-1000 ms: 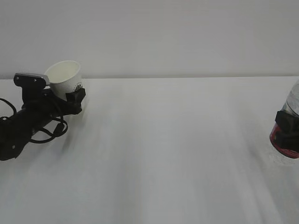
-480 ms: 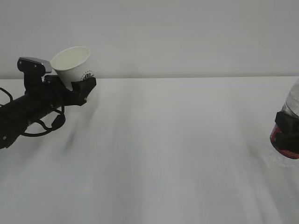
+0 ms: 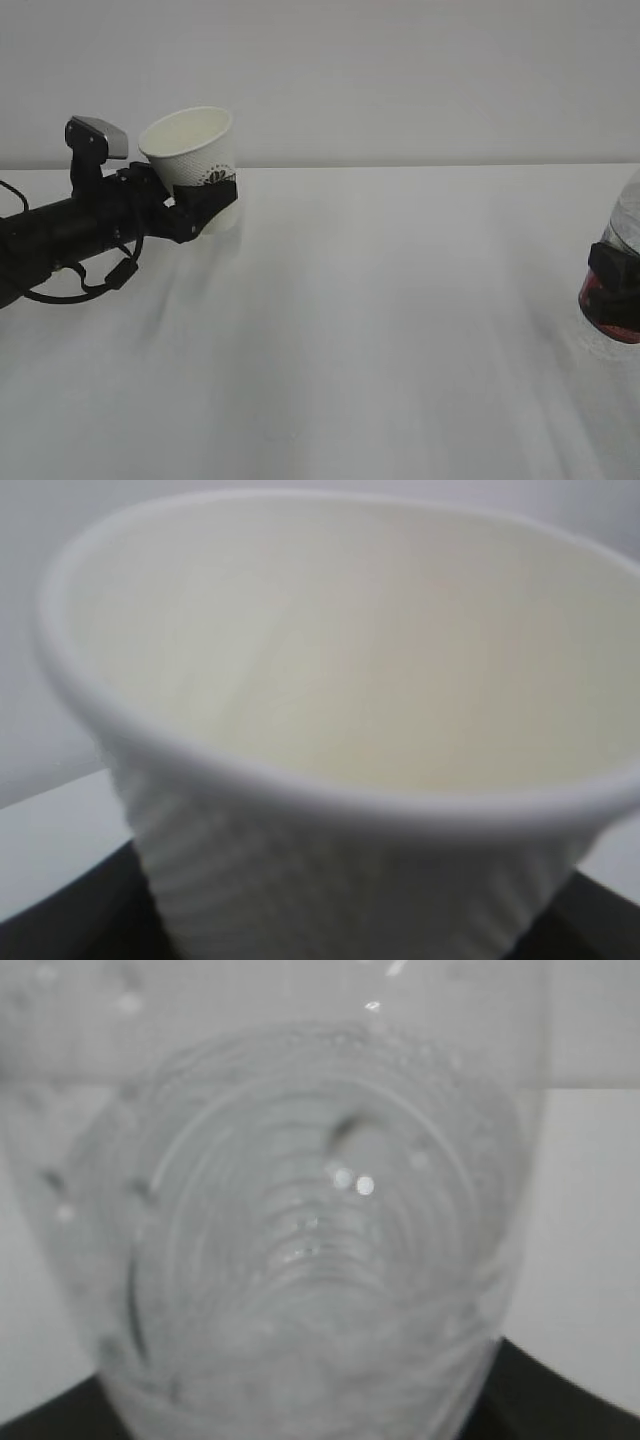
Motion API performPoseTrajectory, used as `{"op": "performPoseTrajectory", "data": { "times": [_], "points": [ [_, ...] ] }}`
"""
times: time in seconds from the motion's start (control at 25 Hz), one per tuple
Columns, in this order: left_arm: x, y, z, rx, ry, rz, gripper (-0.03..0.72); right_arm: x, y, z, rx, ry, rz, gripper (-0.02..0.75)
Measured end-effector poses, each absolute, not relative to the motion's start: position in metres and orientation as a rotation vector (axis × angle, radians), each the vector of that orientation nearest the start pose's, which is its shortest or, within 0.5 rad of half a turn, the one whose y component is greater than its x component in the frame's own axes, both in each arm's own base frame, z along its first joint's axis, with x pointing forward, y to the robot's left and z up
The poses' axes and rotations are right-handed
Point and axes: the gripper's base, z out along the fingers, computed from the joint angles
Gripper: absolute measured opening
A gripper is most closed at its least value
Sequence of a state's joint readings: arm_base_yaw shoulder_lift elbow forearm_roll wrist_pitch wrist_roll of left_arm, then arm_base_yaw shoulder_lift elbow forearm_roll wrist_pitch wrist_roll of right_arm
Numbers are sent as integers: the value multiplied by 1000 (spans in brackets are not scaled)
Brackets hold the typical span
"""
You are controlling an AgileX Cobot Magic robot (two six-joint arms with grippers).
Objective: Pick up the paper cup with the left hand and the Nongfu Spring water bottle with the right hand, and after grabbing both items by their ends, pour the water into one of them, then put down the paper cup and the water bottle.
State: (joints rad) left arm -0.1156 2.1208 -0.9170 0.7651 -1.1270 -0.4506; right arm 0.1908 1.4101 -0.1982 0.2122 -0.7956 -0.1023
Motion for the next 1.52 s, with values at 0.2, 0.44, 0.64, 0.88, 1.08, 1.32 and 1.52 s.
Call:
{"op": "performPoseTrajectory", "data": {
  "times": [0.2,0.44,0.64,0.88,1.08,1.32,1.52],
  "points": [
    [361,-121,121,674,1613,-773,545,205,26,161,-35,1907,17,386],
    [345,-162,117,793,1623,-837,545,205,26,161,-37,1909,15,386],
    [325,-199,116,897,1609,-904,543,204,26,160,-40,1916,15,386],
    [300,-234,115,1000,1585,-971,543,203,26,158,-44,1946,19,386],
    [283,-254,114,1057,1579,-1020,543,199,26,165,-43,1947,33,386],
    [266,-272,113,1111,1564,-1065,541,191,26,178,-43,1935,58,386],
    [250,-287,113,1147,1555,-1114,540,182,26,186,-64,1950,68,386]
  ]
}}
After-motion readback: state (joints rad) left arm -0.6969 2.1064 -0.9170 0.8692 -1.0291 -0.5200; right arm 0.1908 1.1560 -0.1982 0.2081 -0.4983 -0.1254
